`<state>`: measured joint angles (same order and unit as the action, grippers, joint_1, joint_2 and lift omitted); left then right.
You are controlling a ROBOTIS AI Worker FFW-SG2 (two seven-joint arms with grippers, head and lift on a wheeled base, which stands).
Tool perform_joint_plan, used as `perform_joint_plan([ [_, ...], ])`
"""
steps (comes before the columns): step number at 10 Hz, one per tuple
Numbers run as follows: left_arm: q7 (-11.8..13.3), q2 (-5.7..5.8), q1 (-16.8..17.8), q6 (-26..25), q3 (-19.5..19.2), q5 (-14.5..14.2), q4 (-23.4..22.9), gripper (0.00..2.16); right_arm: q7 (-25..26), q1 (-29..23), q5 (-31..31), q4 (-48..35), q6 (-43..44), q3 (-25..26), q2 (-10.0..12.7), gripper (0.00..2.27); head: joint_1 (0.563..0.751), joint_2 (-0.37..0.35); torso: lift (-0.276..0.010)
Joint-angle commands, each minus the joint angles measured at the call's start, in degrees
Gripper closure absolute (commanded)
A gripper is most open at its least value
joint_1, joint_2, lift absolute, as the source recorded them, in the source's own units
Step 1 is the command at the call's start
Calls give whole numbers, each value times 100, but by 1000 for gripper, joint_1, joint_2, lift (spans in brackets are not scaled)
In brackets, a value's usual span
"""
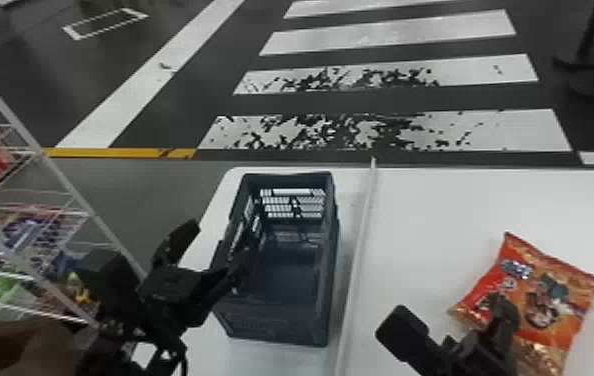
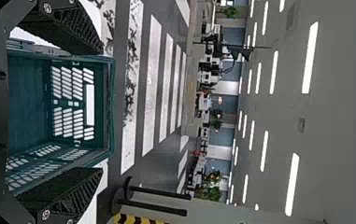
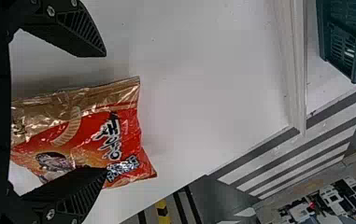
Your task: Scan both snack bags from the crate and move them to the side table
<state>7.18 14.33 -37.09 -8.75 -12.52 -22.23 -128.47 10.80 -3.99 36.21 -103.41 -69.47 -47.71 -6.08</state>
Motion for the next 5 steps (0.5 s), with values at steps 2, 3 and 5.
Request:
perform_joint_plan([
  [2,3,35,-35,0,-49,0,33,113,-8,179,0,295,166,16,-7,154,695,294,-95],
  [3,20,35,-35,0,-57,0,59,113,-17,223,-18,348,166,43,-51,178,695,294,-95],
  [5,64,0,-9,18,-13,0,112,113,-78,249,-53,374,236,122,-183,181,695,280,-95],
])
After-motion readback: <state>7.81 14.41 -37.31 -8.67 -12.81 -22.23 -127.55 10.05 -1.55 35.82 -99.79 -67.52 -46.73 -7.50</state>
